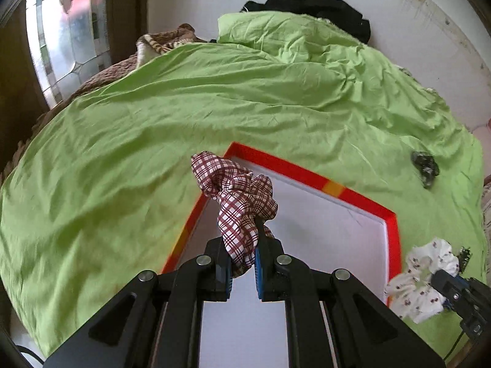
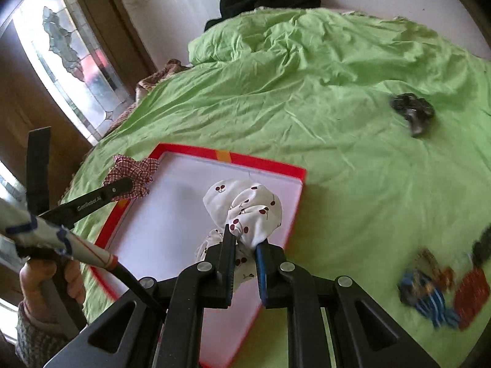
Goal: Organize jewelry
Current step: 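Carry both scrunchies over the red tray and open both tools to drop them, then move both open tools back to the remaining accessories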
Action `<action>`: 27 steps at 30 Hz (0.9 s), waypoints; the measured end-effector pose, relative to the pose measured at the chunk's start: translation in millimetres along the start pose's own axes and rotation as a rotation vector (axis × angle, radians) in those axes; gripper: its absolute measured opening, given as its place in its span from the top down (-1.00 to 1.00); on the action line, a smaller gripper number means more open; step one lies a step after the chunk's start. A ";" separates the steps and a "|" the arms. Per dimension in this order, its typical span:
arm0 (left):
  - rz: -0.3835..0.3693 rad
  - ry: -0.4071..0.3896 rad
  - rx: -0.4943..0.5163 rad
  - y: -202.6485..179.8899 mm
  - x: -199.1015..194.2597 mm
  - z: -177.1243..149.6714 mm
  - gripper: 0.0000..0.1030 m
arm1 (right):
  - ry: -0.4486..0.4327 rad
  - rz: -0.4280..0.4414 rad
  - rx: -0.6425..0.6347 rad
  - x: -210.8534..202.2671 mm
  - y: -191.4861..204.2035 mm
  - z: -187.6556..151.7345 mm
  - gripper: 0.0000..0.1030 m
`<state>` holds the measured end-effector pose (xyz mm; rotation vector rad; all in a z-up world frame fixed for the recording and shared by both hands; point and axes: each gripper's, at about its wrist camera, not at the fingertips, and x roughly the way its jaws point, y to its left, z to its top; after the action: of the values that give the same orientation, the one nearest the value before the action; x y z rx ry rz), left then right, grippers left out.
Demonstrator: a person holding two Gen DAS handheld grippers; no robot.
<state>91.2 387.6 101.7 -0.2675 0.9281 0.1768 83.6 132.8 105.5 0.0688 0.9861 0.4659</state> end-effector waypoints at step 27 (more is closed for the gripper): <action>0.043 -0.038 -0.022 -6.4 -29.3 -7.3 -0.10 | -0.060 -0.142 -0.039 -11.0 -23.6 -7.1 -0.12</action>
<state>70.1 378.3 122.2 -0.2636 0.8950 0.2305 80.9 106.0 104.0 -0.0221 0.9160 0.3506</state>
